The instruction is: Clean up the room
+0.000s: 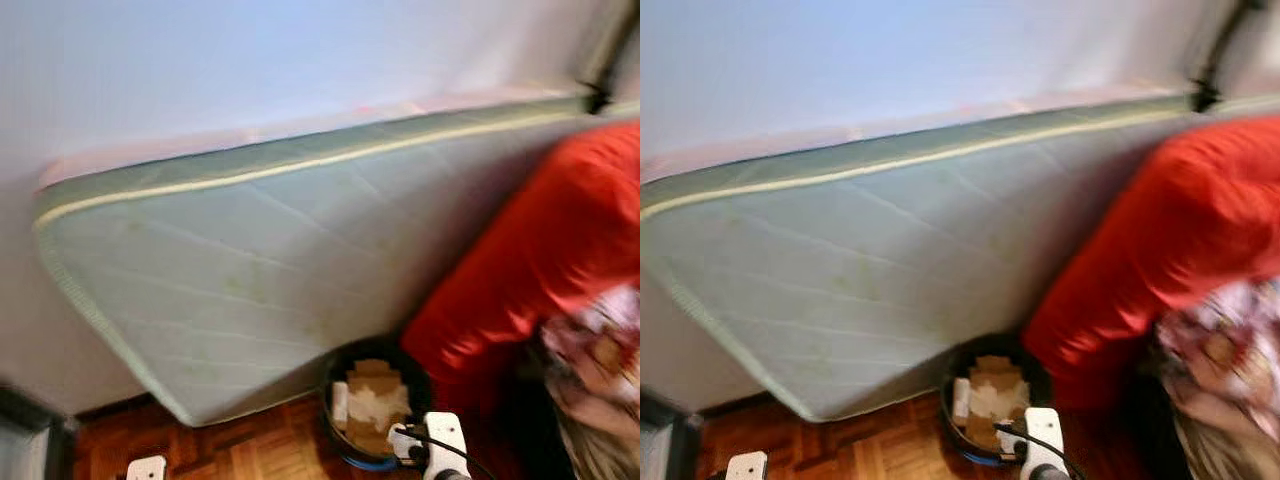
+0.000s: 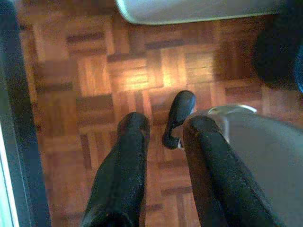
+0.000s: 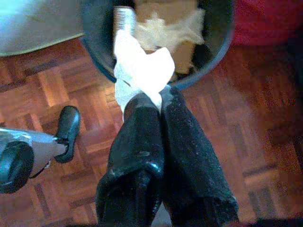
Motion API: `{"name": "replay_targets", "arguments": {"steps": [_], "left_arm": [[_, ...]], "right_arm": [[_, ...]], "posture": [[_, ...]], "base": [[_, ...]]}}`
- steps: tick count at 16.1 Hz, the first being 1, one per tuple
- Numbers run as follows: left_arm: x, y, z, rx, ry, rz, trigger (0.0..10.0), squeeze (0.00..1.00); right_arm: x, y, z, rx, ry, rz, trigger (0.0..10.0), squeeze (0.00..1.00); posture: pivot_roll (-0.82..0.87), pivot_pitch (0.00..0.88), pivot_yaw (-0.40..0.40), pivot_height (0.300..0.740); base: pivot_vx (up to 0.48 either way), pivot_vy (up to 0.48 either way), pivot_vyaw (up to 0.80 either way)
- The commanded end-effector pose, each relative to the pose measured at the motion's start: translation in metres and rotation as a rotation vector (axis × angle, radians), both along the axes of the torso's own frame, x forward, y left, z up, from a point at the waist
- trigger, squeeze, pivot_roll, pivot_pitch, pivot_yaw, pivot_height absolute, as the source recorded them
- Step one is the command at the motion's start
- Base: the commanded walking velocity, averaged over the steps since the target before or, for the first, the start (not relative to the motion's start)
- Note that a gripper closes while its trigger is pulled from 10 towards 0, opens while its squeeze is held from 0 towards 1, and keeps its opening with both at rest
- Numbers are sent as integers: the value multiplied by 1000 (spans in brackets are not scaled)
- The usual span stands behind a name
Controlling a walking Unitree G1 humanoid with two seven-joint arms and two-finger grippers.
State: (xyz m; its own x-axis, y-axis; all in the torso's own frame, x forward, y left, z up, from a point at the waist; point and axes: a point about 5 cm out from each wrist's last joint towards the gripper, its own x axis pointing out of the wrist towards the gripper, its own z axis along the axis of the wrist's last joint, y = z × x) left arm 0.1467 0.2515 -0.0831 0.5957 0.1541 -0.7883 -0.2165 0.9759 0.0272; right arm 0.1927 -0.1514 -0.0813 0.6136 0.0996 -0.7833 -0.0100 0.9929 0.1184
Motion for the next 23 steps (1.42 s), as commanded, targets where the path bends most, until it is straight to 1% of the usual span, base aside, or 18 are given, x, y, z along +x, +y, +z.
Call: {"name": "replay_targets", "arguments": {"steps": [1,2,10,11,12,13,15,17,20,23], "left_arm": [[-9,0,-4,-3,29,11,10000,0],[-9,0,-4,-4,29,10,10000,0],[-9,0,-4,-7,27,11,10000,0],[-8,0,-3,-6,25,13,10000,0],[-8,0,-3,-7,19,18,10000,0],[-8,0,-3,-8,14,20,10000,0],[-7,0,-3,-11,7,15,10000,0],[-7,0,-3,-12,6,14,10000,0],[-7,0,-3,-15,5,13,10000,0],[-8,-1,-3,-16,7,18,10000,0]], "right_arm": [[0,-2,0,-1,2,-8,10000,0],[0,-2,0,-2,3,-7,10000,0],[-3,-9,-1,-14,5,-86,10000,0],[-3,-11,-1,-11,8,-126,10000,0],[0,-21,1,19,-2,-279,10000,0],[2,-28,2,34,-14,-374,10000,0],[5,-38,5,20,-29,-439,10000,0],[5,-38,6,11,-31,-433,10000,0],[6,-38,6,1,-27,-394,10000,0],[6,-32,5,5,-22,-363,10000,0]], "posture": [[164,63,-69,740],[165,66,-70,740],[164,85,-69,740],[164,85,-69,740],[166,85,-70,740],[165,87,-67,740],[161,88,-67,740],[161,89,-68,740],[161,89,-70,740],[168,86,-73,740]], "base": [[0,0,800],[0,0,513],[0,0,0],[0,0,0],[0,0,0],[0,0,0],[0,0,0],[0,0,0],[0,0,0],[0,0,0]]}}
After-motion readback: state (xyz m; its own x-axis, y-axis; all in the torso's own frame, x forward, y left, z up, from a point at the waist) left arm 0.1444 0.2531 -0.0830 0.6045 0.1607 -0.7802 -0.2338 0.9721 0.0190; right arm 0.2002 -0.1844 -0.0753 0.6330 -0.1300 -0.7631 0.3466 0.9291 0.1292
